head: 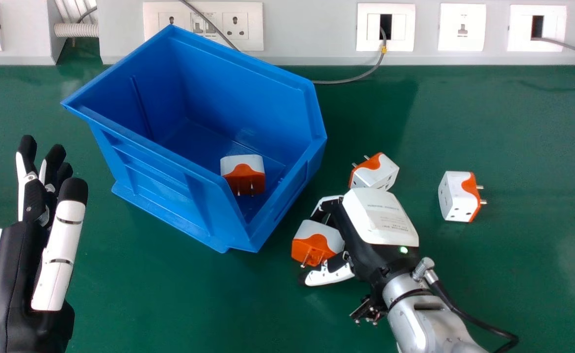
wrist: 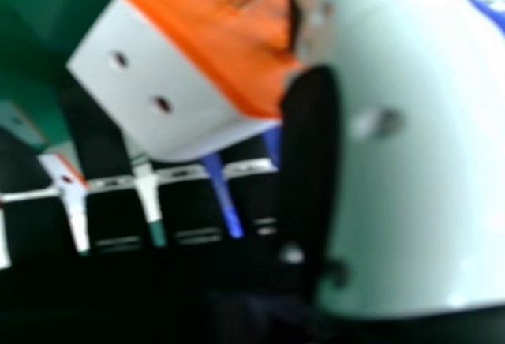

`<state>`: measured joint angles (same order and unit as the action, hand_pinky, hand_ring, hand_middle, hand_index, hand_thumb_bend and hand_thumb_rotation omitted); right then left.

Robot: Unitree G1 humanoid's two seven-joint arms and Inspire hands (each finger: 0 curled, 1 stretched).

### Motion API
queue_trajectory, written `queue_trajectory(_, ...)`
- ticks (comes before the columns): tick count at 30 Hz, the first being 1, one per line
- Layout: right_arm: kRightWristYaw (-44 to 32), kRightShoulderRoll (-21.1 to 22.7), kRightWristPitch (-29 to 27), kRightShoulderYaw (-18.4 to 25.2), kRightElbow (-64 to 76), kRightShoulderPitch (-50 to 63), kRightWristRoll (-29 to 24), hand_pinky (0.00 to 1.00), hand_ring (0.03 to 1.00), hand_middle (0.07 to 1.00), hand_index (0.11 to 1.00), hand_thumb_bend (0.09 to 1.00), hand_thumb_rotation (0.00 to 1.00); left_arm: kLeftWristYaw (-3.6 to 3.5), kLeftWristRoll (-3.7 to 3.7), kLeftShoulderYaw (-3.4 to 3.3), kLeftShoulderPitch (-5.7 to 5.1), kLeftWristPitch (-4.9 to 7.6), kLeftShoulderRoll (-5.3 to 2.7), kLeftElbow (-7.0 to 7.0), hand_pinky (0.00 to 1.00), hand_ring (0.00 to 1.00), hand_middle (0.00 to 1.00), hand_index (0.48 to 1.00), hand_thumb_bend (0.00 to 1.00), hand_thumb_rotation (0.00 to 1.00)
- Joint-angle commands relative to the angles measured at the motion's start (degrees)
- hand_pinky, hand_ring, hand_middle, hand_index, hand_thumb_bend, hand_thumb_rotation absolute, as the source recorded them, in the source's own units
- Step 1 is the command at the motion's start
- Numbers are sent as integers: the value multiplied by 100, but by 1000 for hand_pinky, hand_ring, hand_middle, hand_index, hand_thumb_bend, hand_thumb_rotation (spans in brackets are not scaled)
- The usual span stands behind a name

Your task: Pick all objects and put in blue box

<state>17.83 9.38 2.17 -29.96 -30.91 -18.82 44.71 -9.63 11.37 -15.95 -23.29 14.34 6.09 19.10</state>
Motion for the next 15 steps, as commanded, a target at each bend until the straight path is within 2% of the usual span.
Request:
queue_trajectory(1, -259, -38, 66, -109, -50, 268, -62, 158, 223, 305, 487, 487, 169, 23, 32, -20, 17, 48, 8, 112, 1000, 1000, 1000, 985, 557, 809)
queue_trajectory(3, -305, -28, 89, -105, 18, 289, -74, 156, 222, 307, 485, 486, 165, 11, 47, -21, 31, 74, 6, 82, 1000, 1000, 1000, 982, 559, 806)
queue_trajectory(11, -430, 59, 233, -74, 760, 641, -125, 130, 192, 276, 476, 483, 154, 8, -11, -17, 72, 163, 4, 19, 1000, 1000, 1000, 977, 557, 800)
queue_trajectory(15, -488, 171, 194, -16, 1200, 873, -127, 115, 173, 253, 474, 482, 151, 21, -12, -13, 95, 120, 6, 39, 1000, 1000, 1000, 978, 558, 804)
